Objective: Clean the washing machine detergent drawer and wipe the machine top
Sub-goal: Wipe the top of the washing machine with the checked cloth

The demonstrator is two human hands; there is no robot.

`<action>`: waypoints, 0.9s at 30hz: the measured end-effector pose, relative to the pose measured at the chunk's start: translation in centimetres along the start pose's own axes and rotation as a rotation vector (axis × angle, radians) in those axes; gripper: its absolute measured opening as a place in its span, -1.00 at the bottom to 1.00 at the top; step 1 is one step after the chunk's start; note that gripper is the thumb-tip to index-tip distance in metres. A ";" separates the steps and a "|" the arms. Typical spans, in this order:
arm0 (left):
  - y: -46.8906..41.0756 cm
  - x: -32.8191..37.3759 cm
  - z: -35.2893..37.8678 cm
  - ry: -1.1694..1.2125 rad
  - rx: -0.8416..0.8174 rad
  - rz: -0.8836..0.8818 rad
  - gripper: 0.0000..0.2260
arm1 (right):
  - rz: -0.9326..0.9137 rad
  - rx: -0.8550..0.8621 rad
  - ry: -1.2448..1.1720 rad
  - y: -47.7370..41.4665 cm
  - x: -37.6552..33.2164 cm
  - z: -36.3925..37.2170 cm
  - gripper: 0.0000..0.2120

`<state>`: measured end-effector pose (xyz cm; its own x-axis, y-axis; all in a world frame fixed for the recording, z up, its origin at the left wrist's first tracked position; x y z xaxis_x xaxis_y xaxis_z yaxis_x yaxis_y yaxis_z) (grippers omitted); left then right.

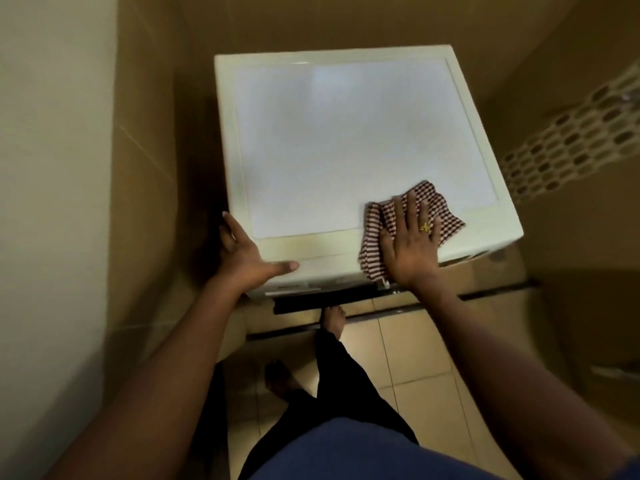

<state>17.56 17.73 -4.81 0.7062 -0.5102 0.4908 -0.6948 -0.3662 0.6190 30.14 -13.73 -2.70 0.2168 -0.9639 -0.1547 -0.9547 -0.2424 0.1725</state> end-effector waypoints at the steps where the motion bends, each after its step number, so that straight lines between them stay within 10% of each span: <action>1: 0.0 -0.1 0.0 -0.016 -0.008 -0.003 0.50 | 0.004 0.010 0.003 1.4 -0.8 0.1 -0.27; 9: -0.5 -0.1 0.0 -0.165 -0.112 -0.063 0.57 | -0.431 -0.080 0.096 4.6 -13.6 2.5 -0.34; 16: -1.6 -0.1 0.4 -0.317 -0.201 -0.092 0.59 | 0.009 0.058 0.003 -0.5 -4.1 0.2 -0.29; 21: -2.8 -0.1 0.3 -0.305 -0.207 -0.144 0.67 | -0.295 0.031 0.067 0.9 -8.4 0.9 -0.31; 27: -2.5 0.1 0.3 -0.337 -0.258 -0.150 0.69 | -0.076 0.044 0.004 -7.5 -11.6 0.1 -0.26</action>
<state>19.29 18.39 -6.47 0.6829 -0.7071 0.1832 -0.5012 -0.2712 0.8217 34.81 -0.75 -2.31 0.2900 -0.9432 -0.1622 -0.9434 -0.3102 0.1173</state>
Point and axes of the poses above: each hand's wrist, its own y-axis away from the middle knuckle, its own z-axis out of the palm, x = y × z, the point moved 10 cm from there along -y, towards the middle knuckle
